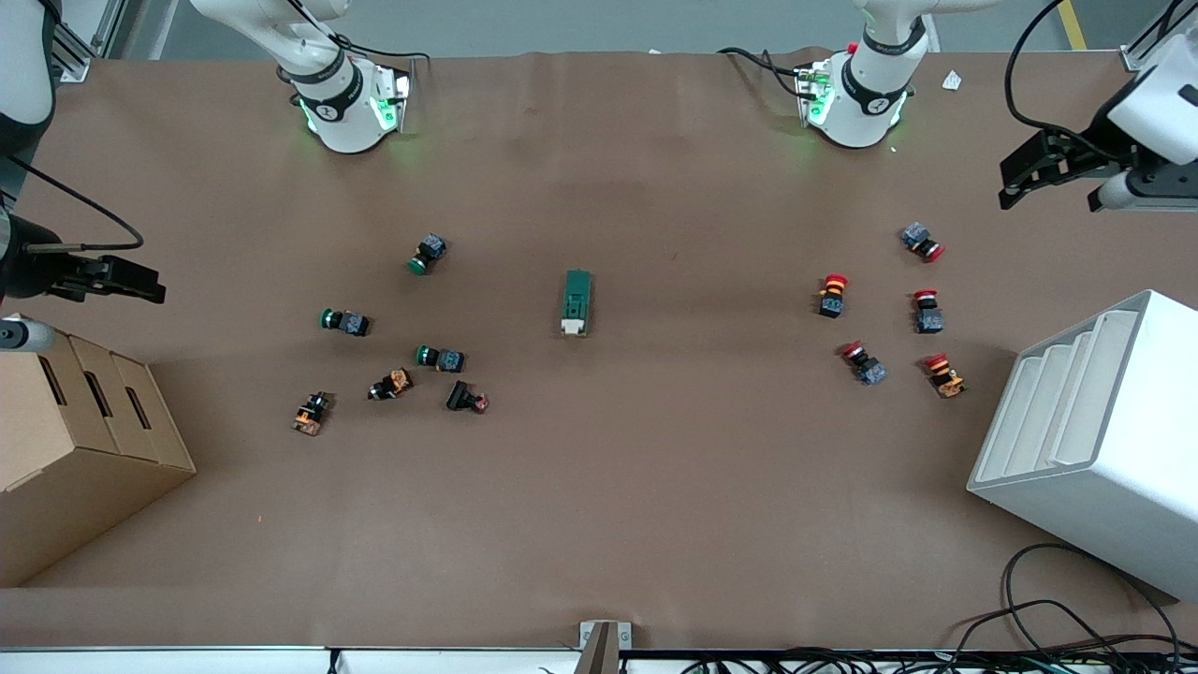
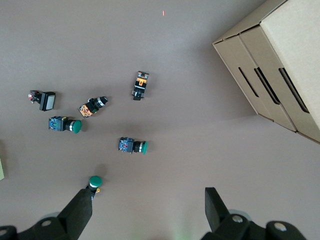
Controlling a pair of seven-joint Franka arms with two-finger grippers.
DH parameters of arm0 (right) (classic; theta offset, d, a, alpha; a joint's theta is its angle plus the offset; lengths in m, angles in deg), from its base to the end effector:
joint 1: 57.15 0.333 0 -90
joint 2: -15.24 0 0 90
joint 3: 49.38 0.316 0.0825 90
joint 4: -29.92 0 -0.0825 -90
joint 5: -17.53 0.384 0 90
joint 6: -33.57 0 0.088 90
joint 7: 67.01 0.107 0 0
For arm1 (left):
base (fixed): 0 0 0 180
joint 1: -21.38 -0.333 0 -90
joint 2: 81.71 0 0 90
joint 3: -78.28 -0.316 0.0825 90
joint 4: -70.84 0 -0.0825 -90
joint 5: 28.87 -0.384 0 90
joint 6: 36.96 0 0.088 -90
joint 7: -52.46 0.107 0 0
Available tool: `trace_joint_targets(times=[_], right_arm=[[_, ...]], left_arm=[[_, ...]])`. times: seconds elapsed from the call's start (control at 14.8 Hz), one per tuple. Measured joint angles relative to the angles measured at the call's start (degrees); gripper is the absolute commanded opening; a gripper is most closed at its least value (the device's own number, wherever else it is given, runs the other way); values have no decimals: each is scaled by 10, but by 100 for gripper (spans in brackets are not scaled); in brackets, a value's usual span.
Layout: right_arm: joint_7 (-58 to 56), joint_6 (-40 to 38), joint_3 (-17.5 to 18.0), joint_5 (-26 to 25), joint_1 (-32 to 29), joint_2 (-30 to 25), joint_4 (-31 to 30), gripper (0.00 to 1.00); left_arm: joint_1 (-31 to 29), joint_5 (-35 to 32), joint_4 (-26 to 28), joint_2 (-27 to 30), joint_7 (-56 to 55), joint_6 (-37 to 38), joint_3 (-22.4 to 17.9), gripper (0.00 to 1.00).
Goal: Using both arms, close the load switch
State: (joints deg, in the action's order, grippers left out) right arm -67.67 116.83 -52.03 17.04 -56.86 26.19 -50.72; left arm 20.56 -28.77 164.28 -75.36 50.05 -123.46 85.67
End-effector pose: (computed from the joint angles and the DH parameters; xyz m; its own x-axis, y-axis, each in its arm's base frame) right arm 0.5982 -0.0230 0.5809 0.9890 -0.0307 -0.1448 -0.0287 -0.9995 0.0157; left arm 0.5097 -0.0630 0.6497 0.9974 -0.0717 -0.0107 -0.0718 -0.9973 -0.0129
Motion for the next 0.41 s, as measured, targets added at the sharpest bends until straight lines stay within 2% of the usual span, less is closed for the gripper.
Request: trace_joint_targets(times=[0.41], right_arm=[[37,-24,2,4,0,-7,10,100]], left_arm=[[-1,13,2,0,0,0,11,100]])
